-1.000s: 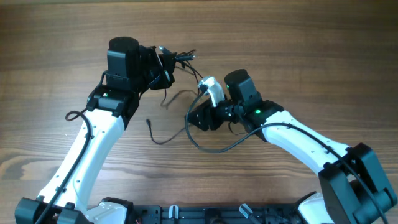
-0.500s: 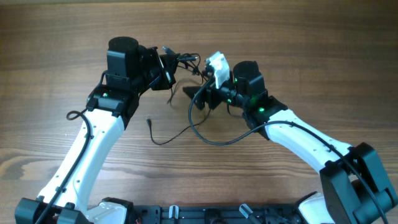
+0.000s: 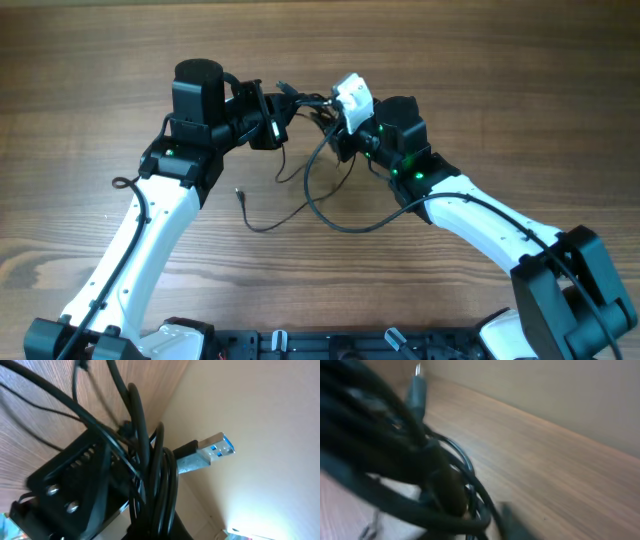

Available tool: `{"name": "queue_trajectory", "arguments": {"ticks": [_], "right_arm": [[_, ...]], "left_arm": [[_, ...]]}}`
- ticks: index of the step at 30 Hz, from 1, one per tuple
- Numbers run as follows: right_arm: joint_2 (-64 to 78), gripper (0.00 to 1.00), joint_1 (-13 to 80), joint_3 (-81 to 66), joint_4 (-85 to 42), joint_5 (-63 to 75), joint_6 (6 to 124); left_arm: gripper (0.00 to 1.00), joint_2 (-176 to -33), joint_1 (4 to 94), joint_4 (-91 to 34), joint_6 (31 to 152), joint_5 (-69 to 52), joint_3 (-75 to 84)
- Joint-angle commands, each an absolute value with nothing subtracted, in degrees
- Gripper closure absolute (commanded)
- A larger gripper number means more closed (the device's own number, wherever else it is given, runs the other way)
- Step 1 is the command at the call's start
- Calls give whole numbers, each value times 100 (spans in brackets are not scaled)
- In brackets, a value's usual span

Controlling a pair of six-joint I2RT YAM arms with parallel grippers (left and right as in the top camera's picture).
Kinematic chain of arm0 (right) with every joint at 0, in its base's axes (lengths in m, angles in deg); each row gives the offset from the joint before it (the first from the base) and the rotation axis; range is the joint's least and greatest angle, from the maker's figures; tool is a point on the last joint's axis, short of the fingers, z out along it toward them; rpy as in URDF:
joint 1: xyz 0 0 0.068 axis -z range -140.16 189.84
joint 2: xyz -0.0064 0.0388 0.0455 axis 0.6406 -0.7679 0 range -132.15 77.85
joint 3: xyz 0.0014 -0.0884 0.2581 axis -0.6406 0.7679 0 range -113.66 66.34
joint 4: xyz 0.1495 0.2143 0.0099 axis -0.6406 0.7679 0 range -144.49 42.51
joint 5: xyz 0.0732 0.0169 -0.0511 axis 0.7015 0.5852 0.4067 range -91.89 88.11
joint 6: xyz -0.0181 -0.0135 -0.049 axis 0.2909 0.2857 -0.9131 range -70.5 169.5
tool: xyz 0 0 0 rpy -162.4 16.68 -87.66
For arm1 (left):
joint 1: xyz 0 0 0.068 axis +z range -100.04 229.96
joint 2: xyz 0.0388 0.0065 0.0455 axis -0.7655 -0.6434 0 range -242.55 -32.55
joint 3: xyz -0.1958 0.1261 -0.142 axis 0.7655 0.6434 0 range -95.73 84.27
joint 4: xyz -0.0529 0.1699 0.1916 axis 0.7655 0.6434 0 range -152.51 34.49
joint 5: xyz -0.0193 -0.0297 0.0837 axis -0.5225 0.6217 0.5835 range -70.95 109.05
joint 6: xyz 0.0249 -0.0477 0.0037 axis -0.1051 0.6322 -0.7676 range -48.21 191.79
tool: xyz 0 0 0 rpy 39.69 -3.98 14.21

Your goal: Untangle cables

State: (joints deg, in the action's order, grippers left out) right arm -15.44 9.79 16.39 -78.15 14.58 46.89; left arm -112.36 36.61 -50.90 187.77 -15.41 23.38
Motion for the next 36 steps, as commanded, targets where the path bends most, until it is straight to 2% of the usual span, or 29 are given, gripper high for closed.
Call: {"name": "queue_trajectory", "arguments": {"ticks": [1,5,9,15,16,18,20,23,25,26,36], "right_arm": [[-1677,96,993,1619,-7568,3053,5432],[-1555,96,993,1619,-6600,4277,5568],[-1116,96,993,1619,-5381,4365,5563],[-434,95,993,1619,-4535,4365,5566],[-346,91,993,1619,-4473,4365,5566],[-224,72,993,1619,-4401,4362,5563],[-211,67,993,1619,-4390,4362,5563],[-217,66,993,1619,-4281,4330,5552],[-217,54,993,1621,-4154,4227,5548],[-217,51,993,1621,-4117,4115,5546],[-541,50,494,1621,-4965,4150,5773]], "left_arm": [[96,-11133,3766,-5120,19678,-1572,2242],[96,-11135,4070,-5116,19671,-923,2242],[96,-11135,4319,-5114,19407,-105,2242],[96,-11135,4385,-4729,19048,798,2242],[96,-11135,4385,-4596,19051,817,2242],[96,-11135,4385,-4368,19051,824,2242],[96,-11135,4380,-4226,19048,822,2242],[96,-11135,4369,-4051,19051,789,2242],[96,-11135,4369,-3931,19048,540,2242],[96,-11135,4369,-3874,19048,360,2242],[96,-11135,4225,-3693,19051,-219,2242]]}}
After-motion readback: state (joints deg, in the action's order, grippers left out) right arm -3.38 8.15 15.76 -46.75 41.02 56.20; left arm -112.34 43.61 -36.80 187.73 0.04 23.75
